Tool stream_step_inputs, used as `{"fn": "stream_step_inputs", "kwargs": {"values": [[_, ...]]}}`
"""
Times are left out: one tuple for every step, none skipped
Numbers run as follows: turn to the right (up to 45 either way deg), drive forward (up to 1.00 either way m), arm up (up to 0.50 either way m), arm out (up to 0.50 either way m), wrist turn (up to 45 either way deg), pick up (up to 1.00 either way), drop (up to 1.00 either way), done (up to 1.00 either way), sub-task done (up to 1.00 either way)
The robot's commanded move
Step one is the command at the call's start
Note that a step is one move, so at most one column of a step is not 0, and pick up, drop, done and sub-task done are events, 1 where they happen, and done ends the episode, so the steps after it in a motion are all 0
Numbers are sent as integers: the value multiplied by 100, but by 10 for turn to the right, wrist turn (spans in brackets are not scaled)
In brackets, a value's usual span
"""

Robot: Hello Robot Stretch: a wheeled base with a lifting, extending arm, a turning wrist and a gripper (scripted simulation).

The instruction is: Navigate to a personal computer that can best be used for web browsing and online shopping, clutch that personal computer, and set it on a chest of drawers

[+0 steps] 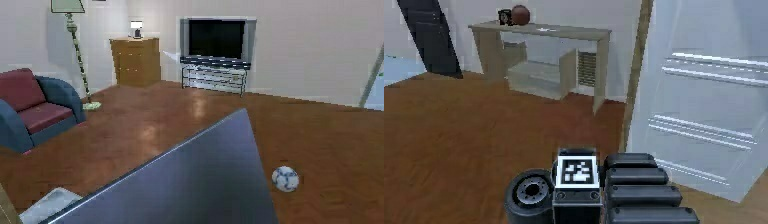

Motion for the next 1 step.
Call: {"fn": "stream_step_inputs", "kwargs": {"values": [[450, 0, 0, 0, 0, 0, 0, 0, 0]]}}
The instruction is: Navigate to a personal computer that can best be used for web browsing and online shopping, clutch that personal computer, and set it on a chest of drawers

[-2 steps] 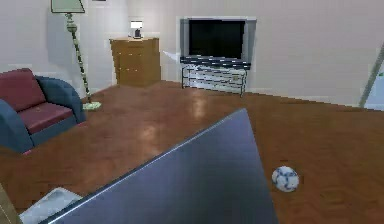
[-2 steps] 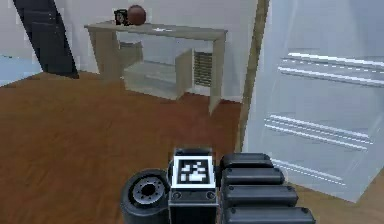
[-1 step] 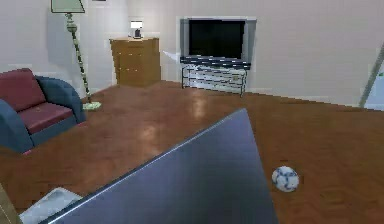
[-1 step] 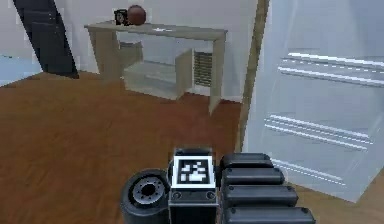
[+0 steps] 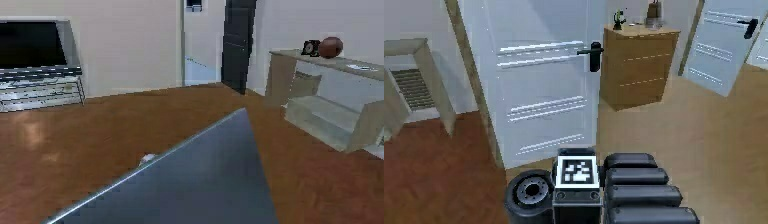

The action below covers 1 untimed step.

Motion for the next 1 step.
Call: {"fn": "stream_step_inputs", "kwargs": {"values": [[450, 0, 0, 0, 0, 0, 0, 0, 0]]}}
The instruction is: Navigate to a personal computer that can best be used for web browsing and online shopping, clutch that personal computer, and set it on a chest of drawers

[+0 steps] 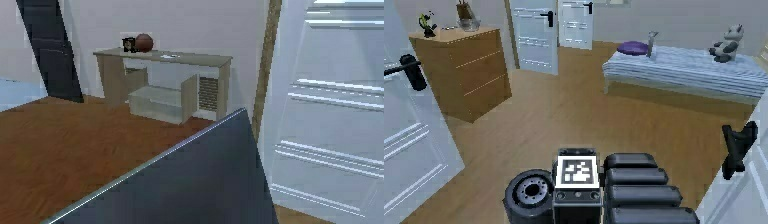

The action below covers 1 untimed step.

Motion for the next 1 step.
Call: {"fn": "stream_step_inputs", "kwargs": {"values": [[90, 0, 0, 0, 0, 0, 0, 0, 0]]}}
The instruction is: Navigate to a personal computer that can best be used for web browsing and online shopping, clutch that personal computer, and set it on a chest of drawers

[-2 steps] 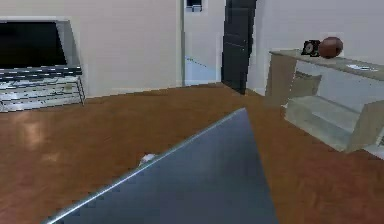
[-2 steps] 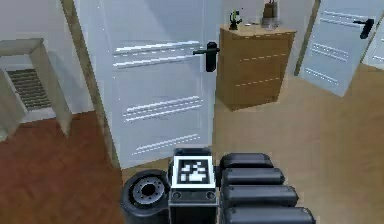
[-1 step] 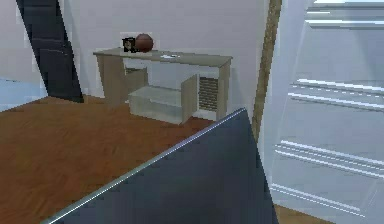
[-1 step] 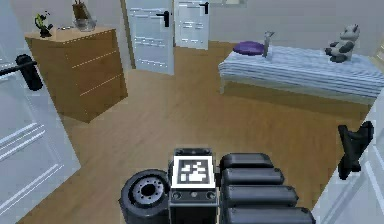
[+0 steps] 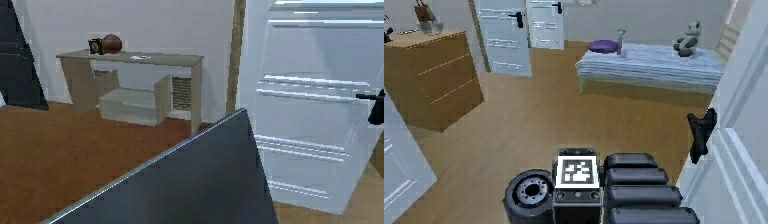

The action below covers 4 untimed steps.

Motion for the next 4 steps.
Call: {"fn": "stream_step_inputs", "kwargs": {"values": [[30, 0, 0, 0, 0, 0, 0, 0, 0], [0, 15, 0, 0, 0, 0, 0, 0, 0], [-450, 0, 0, 0, 0, 0, 0, 0, 0], [-450, 0, 0, 0, 0, 0, 0, 0, 0]]}}
